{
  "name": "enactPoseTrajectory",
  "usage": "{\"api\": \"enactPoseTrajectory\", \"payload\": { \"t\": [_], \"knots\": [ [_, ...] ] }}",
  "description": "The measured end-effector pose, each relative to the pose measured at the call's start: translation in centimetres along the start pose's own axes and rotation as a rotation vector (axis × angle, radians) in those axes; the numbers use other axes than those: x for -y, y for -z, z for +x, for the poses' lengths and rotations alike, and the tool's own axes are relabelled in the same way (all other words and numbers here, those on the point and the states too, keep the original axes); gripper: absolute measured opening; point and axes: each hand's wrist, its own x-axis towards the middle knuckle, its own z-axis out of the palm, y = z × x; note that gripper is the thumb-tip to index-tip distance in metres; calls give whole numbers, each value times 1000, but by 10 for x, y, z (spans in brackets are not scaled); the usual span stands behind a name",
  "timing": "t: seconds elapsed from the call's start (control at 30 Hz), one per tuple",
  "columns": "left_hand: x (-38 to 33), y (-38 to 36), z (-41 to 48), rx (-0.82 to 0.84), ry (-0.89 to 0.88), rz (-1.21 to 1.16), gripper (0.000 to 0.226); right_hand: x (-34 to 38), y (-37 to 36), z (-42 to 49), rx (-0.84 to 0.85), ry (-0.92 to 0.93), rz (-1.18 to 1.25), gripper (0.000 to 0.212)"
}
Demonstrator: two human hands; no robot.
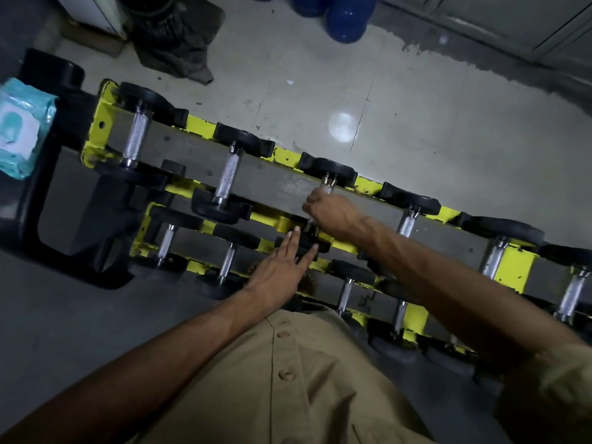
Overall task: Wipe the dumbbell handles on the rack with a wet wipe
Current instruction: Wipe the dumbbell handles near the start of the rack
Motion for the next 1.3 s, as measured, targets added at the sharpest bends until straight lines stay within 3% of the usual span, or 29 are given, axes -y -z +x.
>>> {"api": "enactPoseTrajectory", "payload": {
  "t": [0.07,0.23,0.4,0.63,0.73,0.83,0.97,1.17,1.3],
  "knots": [
    [1,0,0,-1,-1,-7,99,9,7,3,145,108,-48,25],
    [2,2,-2,-23,-15,13,101,-11,32,14,86,-93,-155,22],
    [2,-1,-1,-62,-33,6,82,24,24,17,334,10,50,25],
    [5,-2,-1,-31,-23,-41,89,23,12,6,170,-92,151,24],
    [9,-4,0,-27,-30,-57,85,31,-11,-10,-49,-109,207,16],
    [14,-8,3,-24,-44,-68,91,35,-32,-29,-281,-313,455,12],
    [14,-6,5,-14,-47,-79,97,56,-56,-38,-473,-753,894,18],
    [19,-2,3,16,-57,-53,103,44,-62,-15,-358,-1036,1219,22],
    [22,2,3,41,-63,-58,104,45,-65,-7,-367,-1082,1351,15]
  ]
}}
